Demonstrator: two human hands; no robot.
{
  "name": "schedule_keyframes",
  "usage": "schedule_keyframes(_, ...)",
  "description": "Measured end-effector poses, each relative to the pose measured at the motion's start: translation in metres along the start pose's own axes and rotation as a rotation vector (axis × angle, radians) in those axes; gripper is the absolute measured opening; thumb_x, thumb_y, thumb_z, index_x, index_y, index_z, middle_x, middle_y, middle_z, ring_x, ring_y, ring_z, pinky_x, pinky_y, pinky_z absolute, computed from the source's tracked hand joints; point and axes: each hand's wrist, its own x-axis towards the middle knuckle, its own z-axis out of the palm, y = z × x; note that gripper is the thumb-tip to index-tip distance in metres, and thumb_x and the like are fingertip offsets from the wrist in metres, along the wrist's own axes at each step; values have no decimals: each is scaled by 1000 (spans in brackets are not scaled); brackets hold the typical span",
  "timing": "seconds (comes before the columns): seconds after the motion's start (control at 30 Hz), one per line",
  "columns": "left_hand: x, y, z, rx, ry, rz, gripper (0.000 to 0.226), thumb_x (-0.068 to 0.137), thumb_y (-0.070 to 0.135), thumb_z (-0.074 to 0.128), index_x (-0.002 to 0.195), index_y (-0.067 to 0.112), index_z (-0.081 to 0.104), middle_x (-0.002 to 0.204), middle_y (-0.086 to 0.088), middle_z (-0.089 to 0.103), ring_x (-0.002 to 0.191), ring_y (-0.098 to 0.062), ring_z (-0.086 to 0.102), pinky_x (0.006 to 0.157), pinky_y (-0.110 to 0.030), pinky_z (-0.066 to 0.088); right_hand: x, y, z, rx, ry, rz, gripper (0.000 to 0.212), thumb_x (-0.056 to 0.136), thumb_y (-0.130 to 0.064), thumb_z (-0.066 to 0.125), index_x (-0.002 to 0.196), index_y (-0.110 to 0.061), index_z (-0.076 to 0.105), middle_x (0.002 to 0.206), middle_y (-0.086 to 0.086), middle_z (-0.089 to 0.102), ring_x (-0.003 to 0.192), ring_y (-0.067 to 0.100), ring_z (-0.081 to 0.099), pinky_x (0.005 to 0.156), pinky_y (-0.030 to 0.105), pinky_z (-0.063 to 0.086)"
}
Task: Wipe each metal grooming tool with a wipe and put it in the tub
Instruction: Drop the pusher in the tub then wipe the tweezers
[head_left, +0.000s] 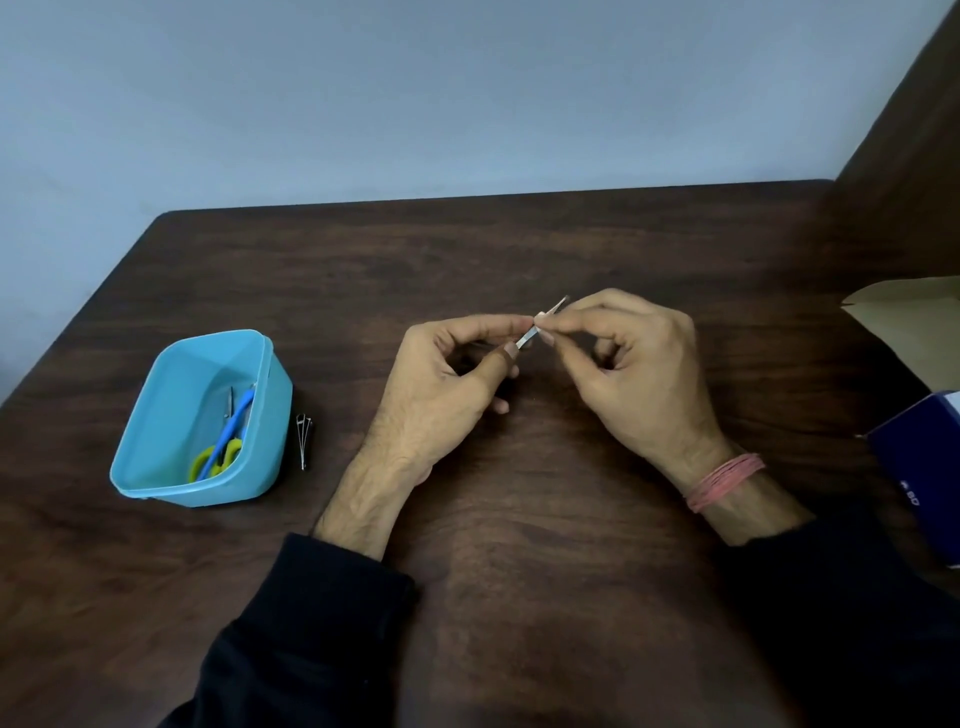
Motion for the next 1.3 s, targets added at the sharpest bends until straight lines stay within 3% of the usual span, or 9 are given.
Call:
schedule_keyframes(0.4,-1,5,0,-95,25,-17,47,102,-4,75,142,18,65,106,-2,86,90,-13,79,61,-27,63,0,-1,0,3,-11,-8,12,97,-14,86,107,-20,89,102,-11,78,50,13,51,61,14,40)
schedule_keyframes(1.3,-2,10,1,-104,19,-27,46,102,0,77,143,17,65,107,0,87,92,-14,81,62,-27,65,1,-1,-1,54,-49,-2,13,96,-10,86,105,-20,89,99,-10,78,49,14,49,57,15,38)
